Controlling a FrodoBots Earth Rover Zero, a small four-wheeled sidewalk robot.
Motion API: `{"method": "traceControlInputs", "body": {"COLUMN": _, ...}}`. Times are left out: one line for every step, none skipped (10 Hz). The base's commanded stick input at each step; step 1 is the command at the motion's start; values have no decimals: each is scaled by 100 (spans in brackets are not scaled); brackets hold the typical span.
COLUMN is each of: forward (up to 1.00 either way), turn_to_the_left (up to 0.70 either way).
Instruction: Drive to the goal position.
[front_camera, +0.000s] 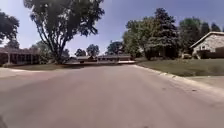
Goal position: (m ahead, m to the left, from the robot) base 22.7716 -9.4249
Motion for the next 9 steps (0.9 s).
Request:
{"method": "traceControlInputs", "body": {"forward": 50, "turn_to_the_left": -50}}
{"method": "traceControlInputs", "body": {"forward": 50, "turn_to_the_left": -50}}
{"method": "traceControlInputs", "body": {"forward": 50, "turn_to_the_left": -50}}
{"method": "traceControlInputs", "body": {"forward": 50, "turn_to_the_left": -50}}
{"method": "traceControlInputs", "body": {"forward": 50, "turn_to_the_left": -38}}
{"method": "traceControlInputs", "body": {"forward": 50, "turn_to_the_left": 0}}
{"method": "traceControlInputs", "body": {"forward": 50, "turn_to_the_left": 0}}
{"method": "traceControlInputs", "body": {"forward": 50, "turn_to_the_left": 0}}
{"method": "traceControlInputs", "body": {"forward": 50, "turn_to_the_left": 0}}
